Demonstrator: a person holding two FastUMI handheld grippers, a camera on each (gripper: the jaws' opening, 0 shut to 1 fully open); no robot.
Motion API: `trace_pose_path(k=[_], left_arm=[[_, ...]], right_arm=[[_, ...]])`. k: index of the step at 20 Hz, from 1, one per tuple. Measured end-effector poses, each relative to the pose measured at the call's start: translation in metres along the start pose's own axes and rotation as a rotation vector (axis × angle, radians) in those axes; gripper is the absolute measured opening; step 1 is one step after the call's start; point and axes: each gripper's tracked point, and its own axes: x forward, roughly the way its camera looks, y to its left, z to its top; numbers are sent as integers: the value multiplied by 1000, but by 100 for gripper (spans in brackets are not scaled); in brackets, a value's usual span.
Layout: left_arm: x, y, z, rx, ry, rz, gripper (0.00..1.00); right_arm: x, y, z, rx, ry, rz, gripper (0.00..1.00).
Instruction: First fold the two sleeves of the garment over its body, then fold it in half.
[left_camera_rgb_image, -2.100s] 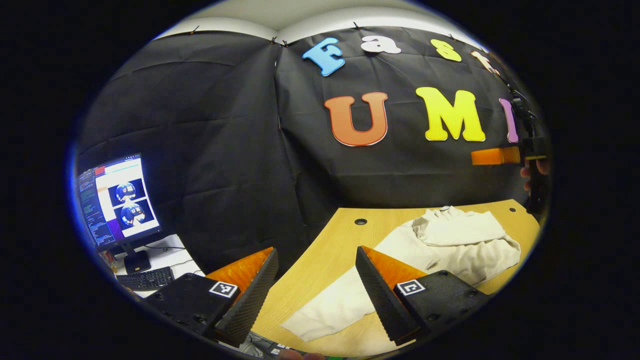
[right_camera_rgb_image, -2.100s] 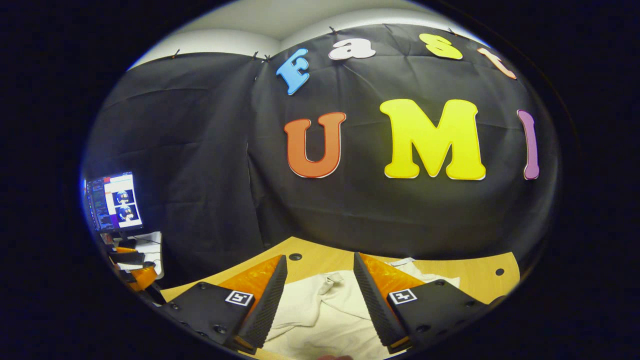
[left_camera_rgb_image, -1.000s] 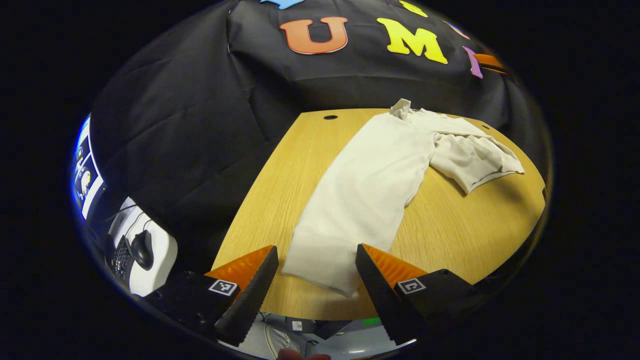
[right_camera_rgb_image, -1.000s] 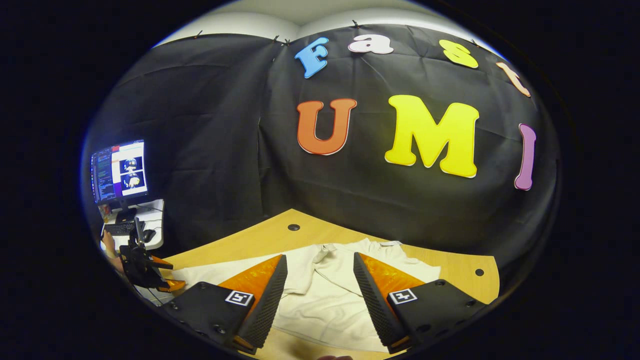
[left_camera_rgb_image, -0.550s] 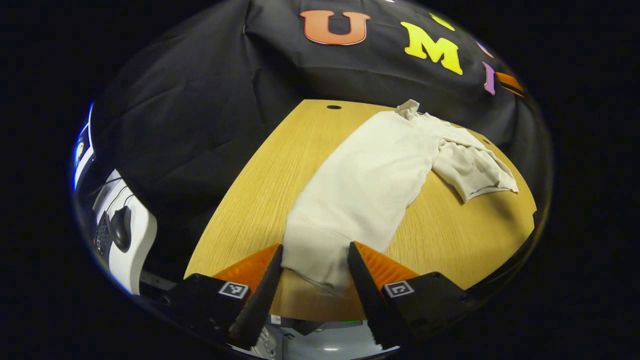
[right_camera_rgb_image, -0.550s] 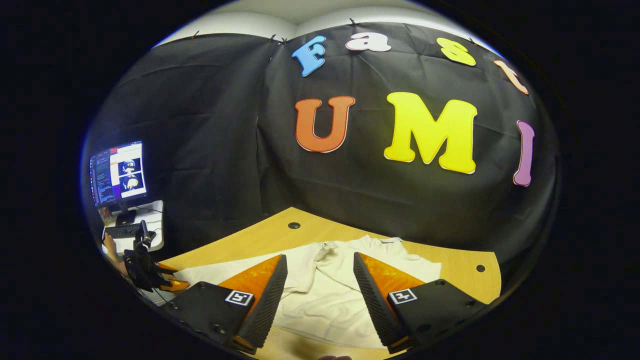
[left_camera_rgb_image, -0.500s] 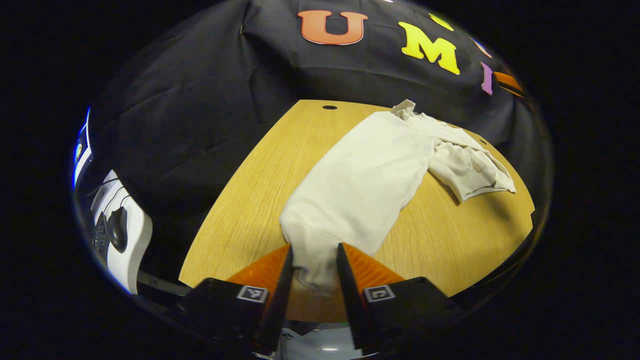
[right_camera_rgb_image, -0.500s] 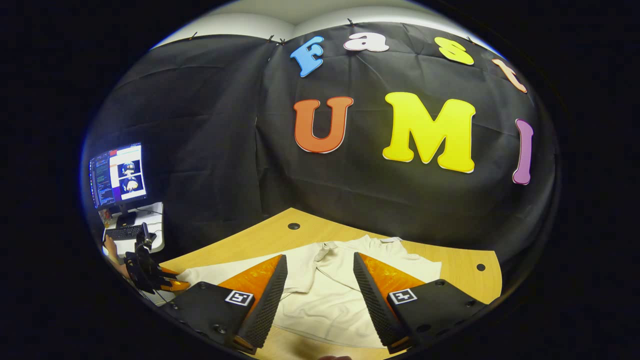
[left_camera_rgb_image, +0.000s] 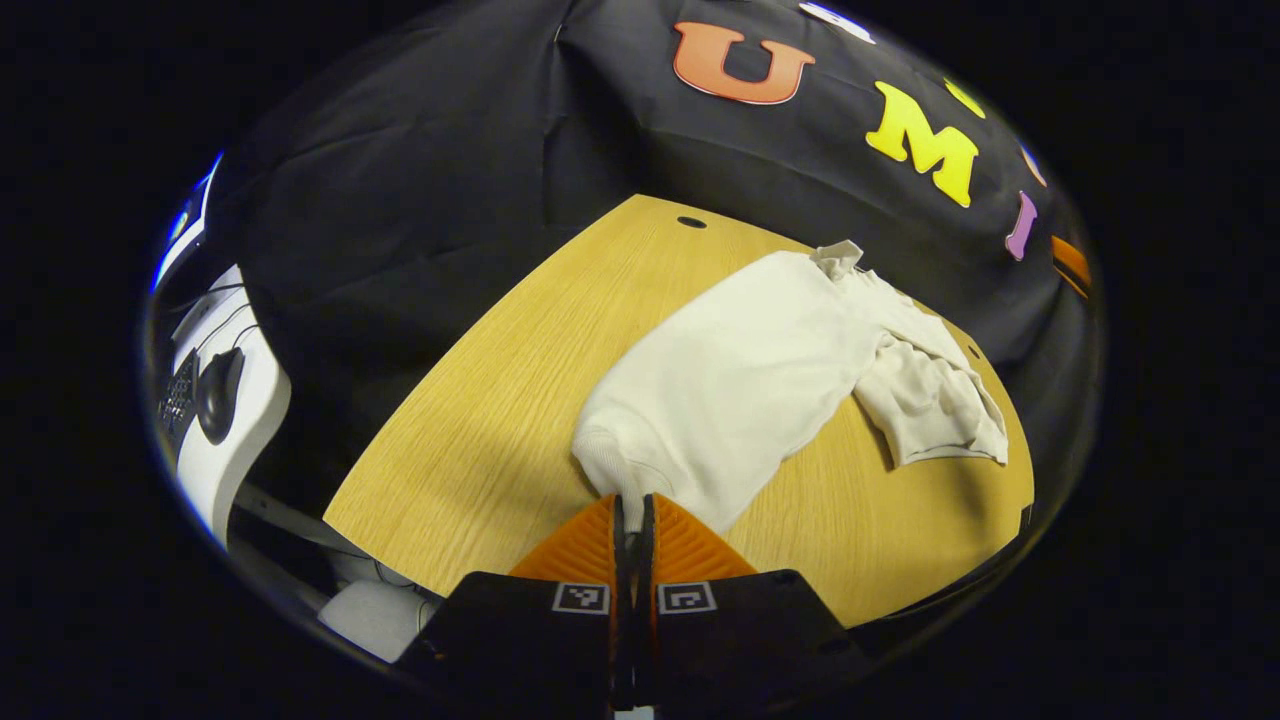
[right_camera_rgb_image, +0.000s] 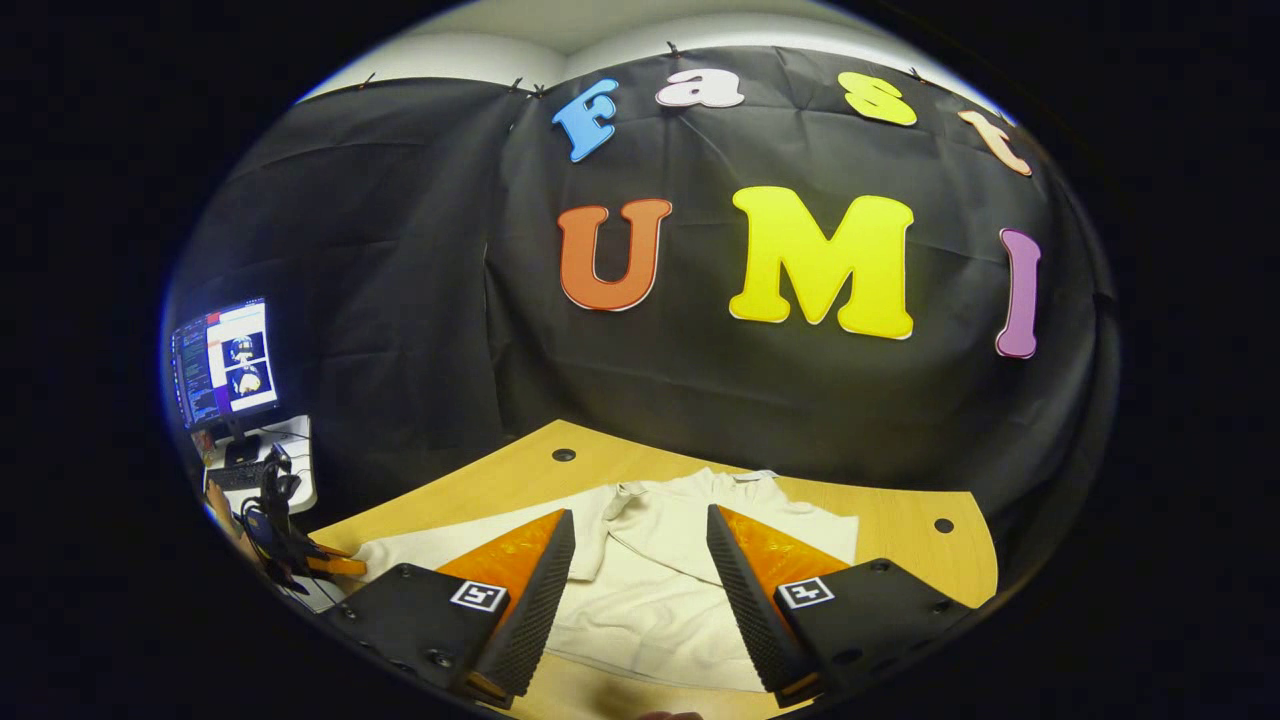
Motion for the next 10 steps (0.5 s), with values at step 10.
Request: trace_pose_path(k=[10], left_arm=[[-9,-75,119,9,-188,-105,3]], right_arm=[[-18,-46,4,70,-37,-58,83]])
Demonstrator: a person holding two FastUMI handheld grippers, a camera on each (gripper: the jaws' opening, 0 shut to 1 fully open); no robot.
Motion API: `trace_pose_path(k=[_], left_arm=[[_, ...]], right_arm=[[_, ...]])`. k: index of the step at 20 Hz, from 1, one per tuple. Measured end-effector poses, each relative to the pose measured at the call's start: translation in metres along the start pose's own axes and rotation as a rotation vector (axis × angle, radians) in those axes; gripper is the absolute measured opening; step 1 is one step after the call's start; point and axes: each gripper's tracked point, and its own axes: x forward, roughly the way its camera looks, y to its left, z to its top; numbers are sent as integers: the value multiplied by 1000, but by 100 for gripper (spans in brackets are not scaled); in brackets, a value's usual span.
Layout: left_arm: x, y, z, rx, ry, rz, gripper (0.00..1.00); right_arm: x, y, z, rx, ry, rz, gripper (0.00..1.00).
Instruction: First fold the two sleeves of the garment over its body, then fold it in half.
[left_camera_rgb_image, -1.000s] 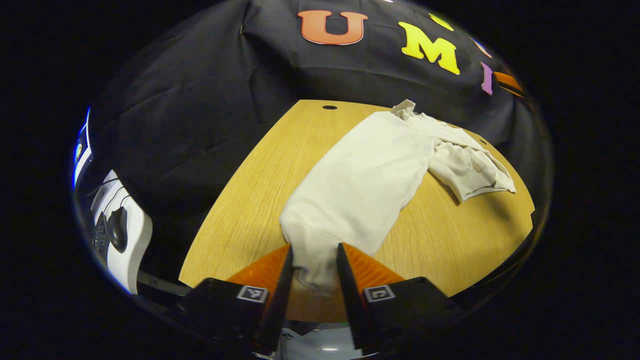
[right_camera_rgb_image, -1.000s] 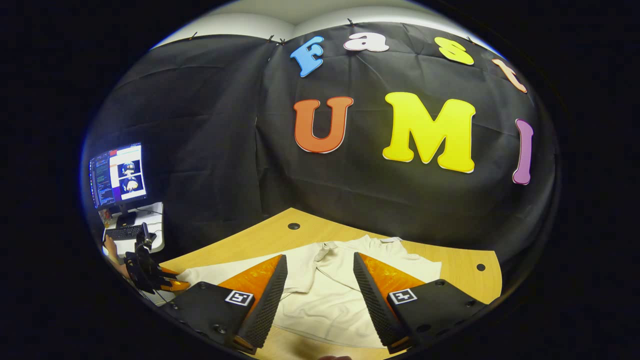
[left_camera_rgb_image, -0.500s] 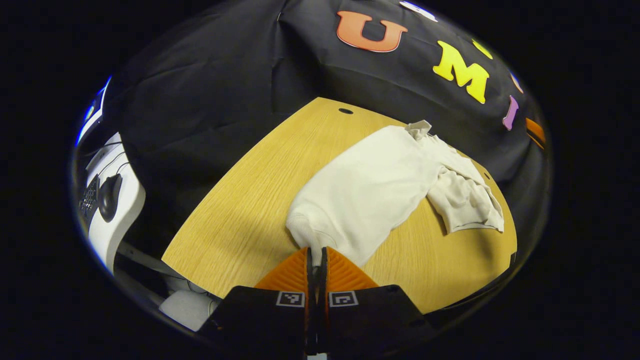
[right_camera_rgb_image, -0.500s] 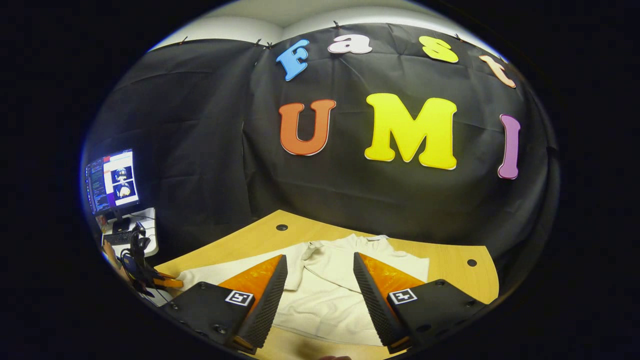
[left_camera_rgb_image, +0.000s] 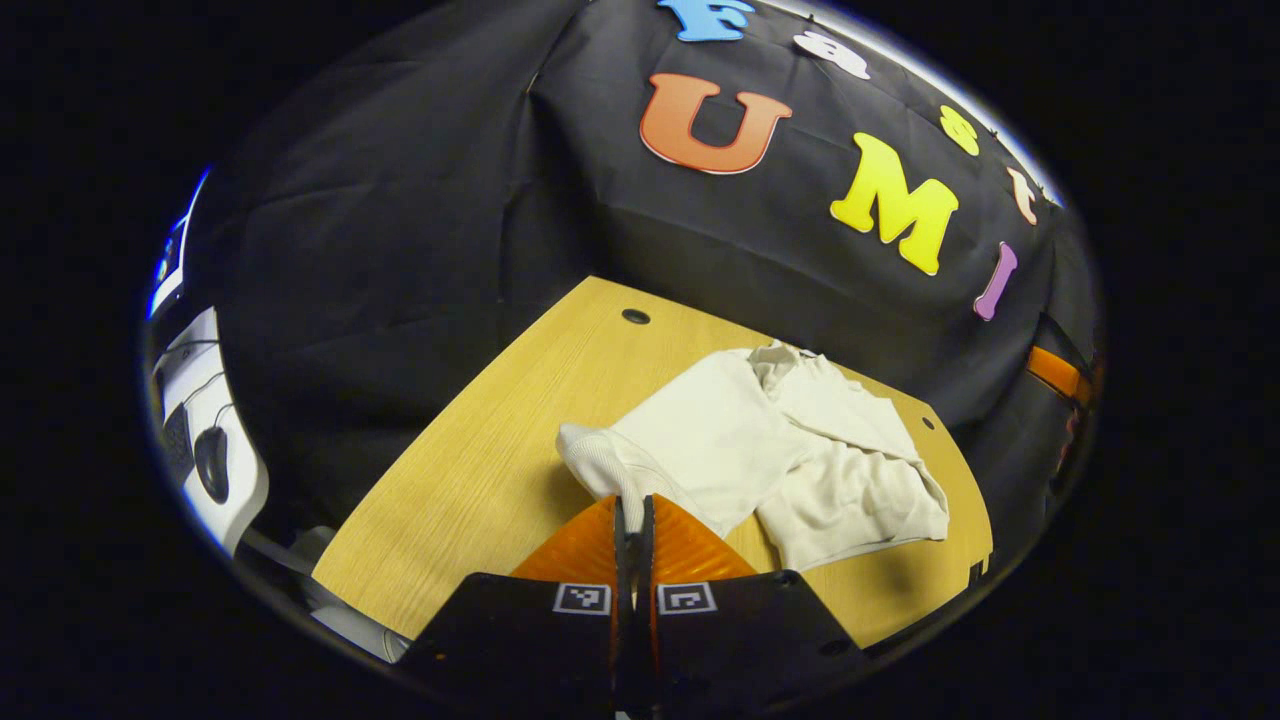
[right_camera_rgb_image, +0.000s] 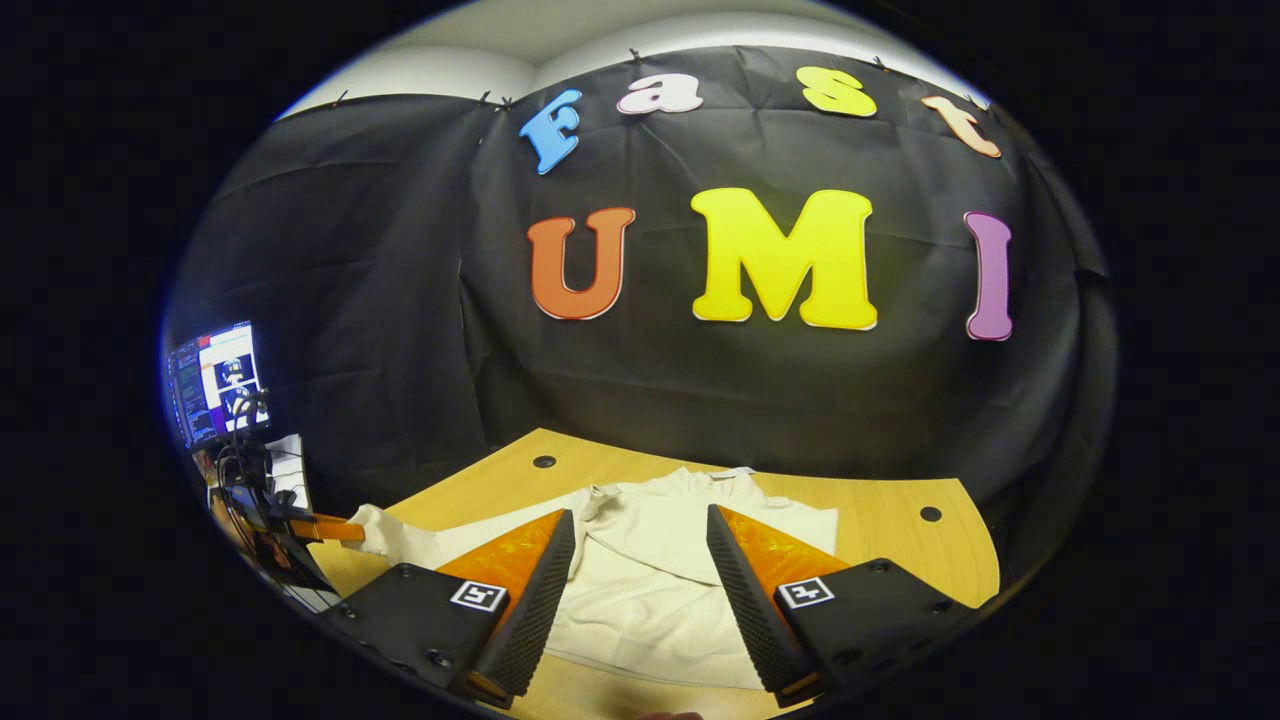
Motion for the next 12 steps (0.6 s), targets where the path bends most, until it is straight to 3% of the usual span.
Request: trace_pose_path(k=[6,12], left_arm=[[31,-62,82,105,-84,-96,3],[64,-167,160,178,-158,-292,3]], right_arm=[[-25,-41,21,13,-63,-59,83],[-48,-92,20,61,-97,-142,83]])
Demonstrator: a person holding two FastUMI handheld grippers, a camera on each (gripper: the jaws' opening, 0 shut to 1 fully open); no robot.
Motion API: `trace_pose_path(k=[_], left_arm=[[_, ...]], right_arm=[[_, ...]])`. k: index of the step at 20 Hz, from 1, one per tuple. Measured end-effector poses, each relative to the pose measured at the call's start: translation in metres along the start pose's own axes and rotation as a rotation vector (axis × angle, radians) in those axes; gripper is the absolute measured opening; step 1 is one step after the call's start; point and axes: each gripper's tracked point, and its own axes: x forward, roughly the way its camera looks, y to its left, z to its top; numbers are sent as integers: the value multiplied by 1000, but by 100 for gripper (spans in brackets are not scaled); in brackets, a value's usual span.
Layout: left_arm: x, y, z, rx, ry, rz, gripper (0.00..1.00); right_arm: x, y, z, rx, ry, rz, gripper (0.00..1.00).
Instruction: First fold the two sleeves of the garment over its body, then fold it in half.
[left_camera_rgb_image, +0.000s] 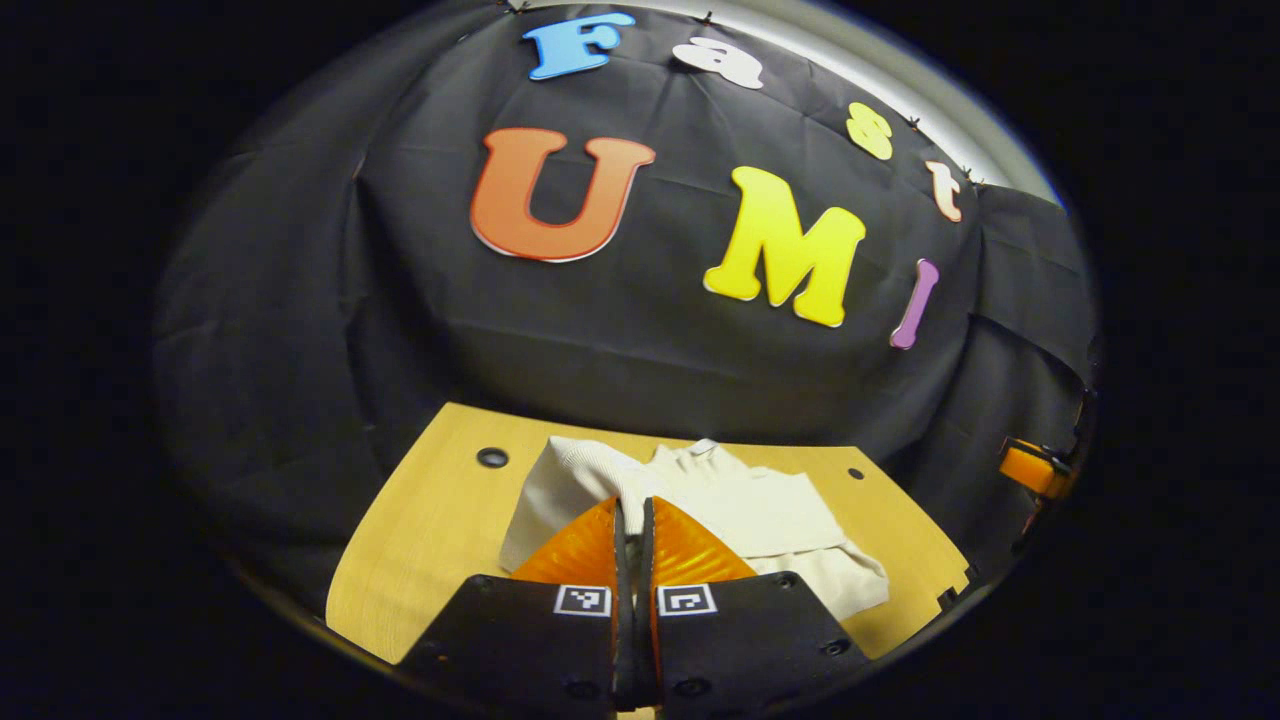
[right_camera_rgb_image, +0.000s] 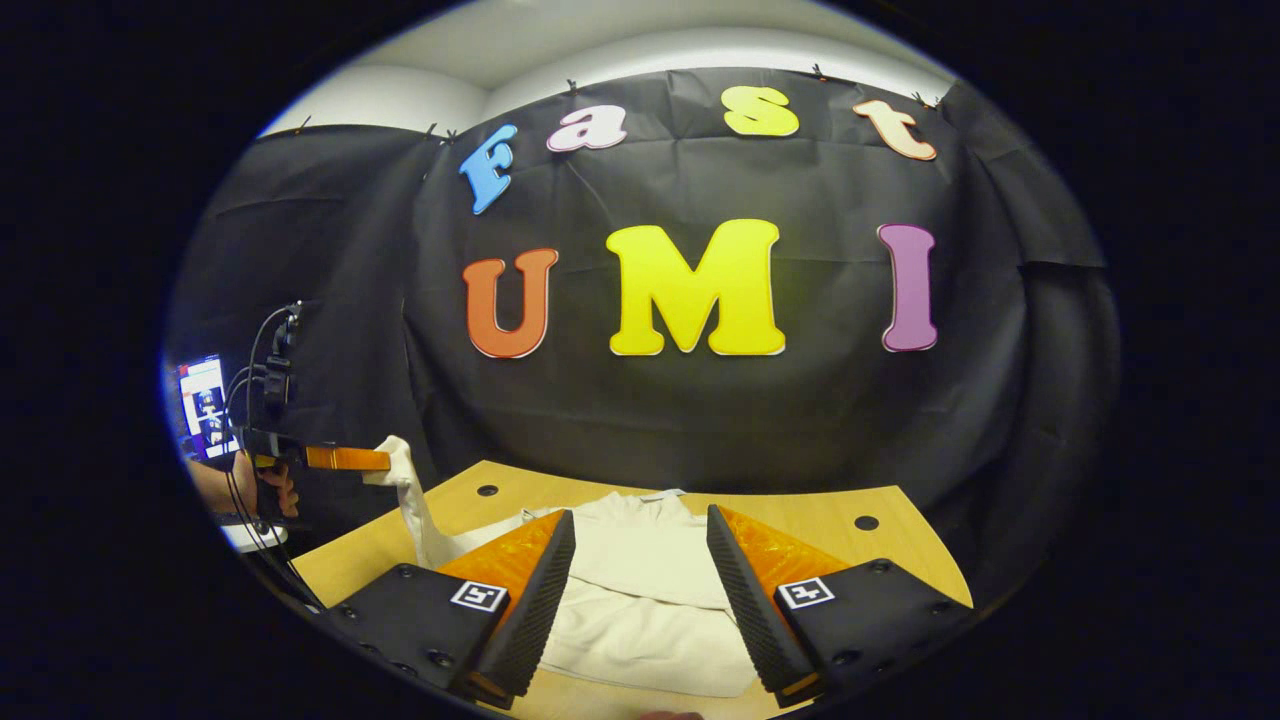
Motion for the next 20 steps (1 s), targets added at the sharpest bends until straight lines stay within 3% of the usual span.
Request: trace_pose_path(k=[4,10,15,20], left_arm=[[44,-60,41,99,-29,-119,3],[113,-163,62,140,-36,-318,3],[172,-241,26,198,57,-457,2],[240,-283,-39,223,188,-457,3]], right_arm=[[-16,-44,7,20,-25,-69,83],[-47,-110,12,22,-49,-191,83],[-73,-148,8,-31,-43,-275,83],[-87,-178,-4,-17,-6,-344,83]])
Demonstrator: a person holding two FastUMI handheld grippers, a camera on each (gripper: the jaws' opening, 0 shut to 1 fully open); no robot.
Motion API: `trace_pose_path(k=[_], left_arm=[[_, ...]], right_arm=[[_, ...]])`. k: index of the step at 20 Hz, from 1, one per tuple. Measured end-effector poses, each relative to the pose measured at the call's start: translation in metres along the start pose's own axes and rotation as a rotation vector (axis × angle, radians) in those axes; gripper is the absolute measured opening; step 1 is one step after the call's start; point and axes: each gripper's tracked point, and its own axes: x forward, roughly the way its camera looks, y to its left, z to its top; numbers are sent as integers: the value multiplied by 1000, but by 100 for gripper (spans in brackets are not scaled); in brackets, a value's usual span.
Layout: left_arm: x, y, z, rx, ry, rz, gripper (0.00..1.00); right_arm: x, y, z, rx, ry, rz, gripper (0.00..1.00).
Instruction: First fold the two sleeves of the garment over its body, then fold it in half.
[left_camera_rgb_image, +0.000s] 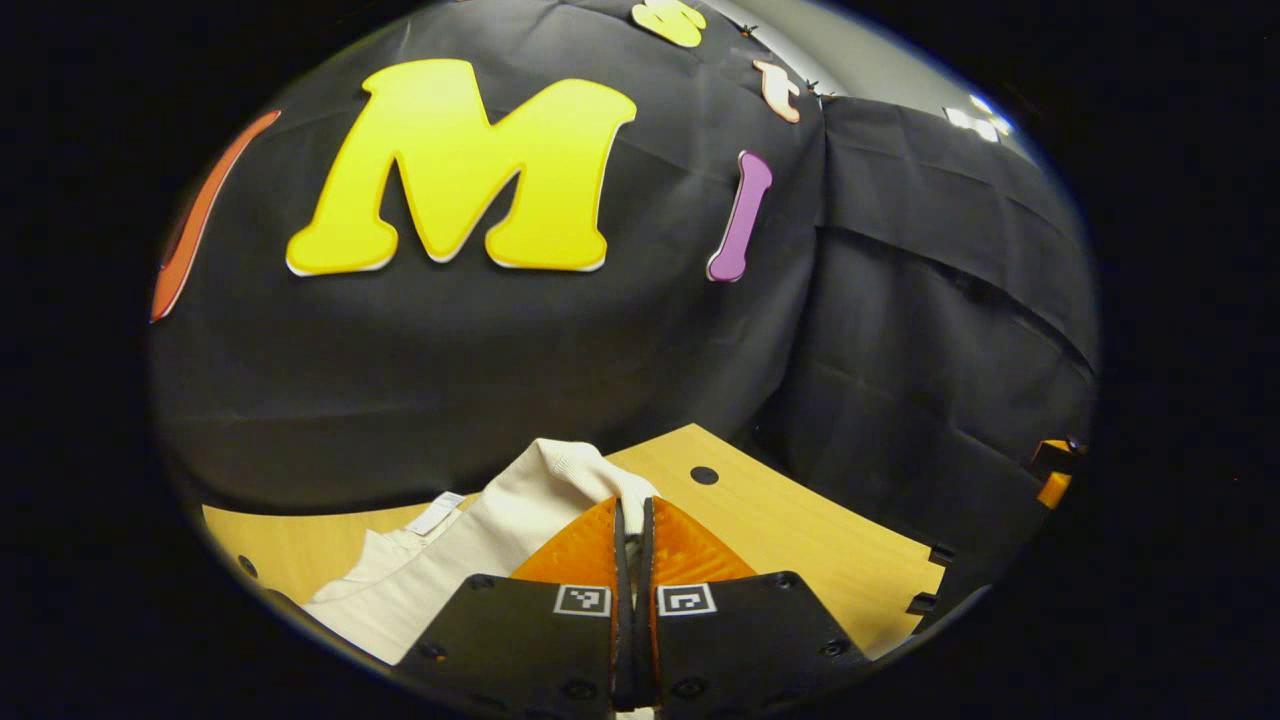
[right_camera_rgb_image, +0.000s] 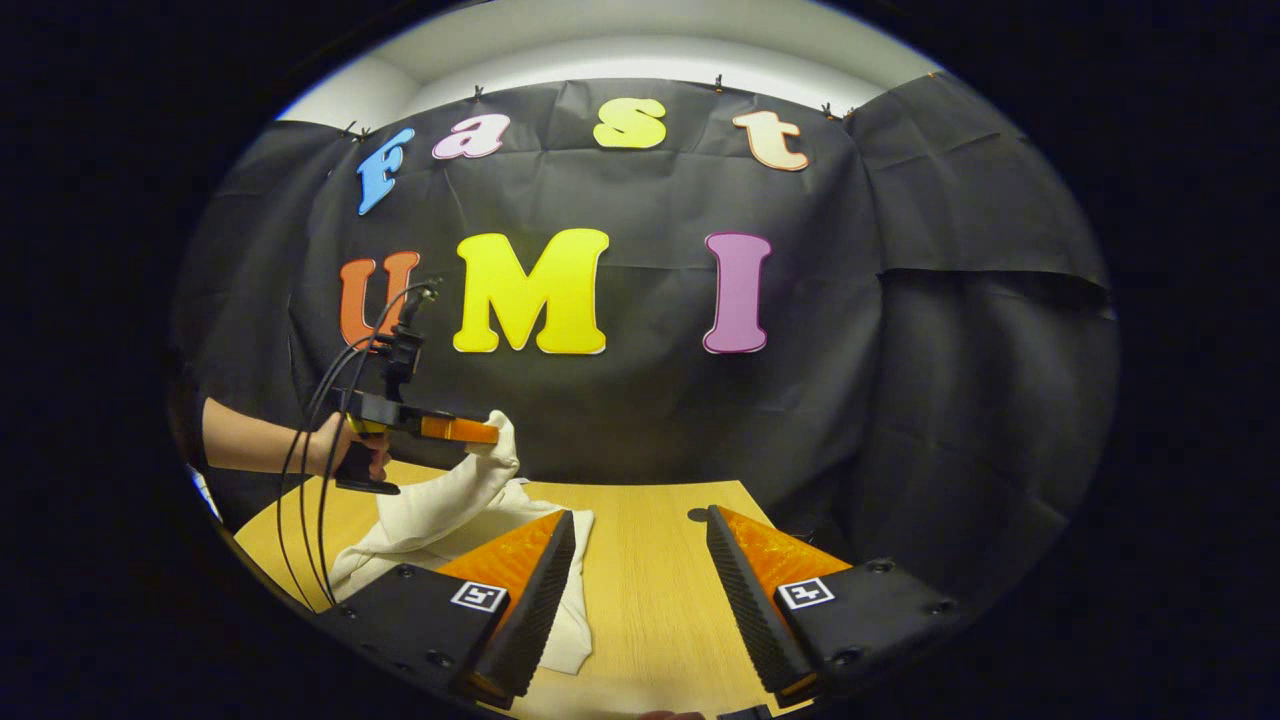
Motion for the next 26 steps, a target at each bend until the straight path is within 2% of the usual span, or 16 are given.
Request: trace_pose_path(k=[6,9,11,13,15,17,18,19,22,26], left_arm=[[94,8,-102,-53,252,69,3],[117,4,-124,-67,299,77,3],[126,0,-128,-58,292,71,7],[129,-6,-127,-63,275,56,17],[124,-1,-132,-68,289,80,32],[115,6,-131,-69,278,119,66],[106,11,-128,-80,260,136,90],[98,10,-123,-95,237,145,97],[60,23,-106,-121,163,215,99],[-17,46,-77,-103,52,352,99]], right_arm=[[-3,-43,-23,6,83,-88,82],[-3,-57,-32,16,121,-124,82],[-1,-59,-36,22,138,-130,82],[1,-54,-35,18,140,-123,83],[3,-48,-30,14,130,-107,82],[6,-39,-26,10,120,-87,83],[7,-34,-25,9,117,-76,83],[7,-29,-24,11,114,-64,82],[11,-8,-20,15,98,-19,83],[19,25,-13,21,74,51,82]])
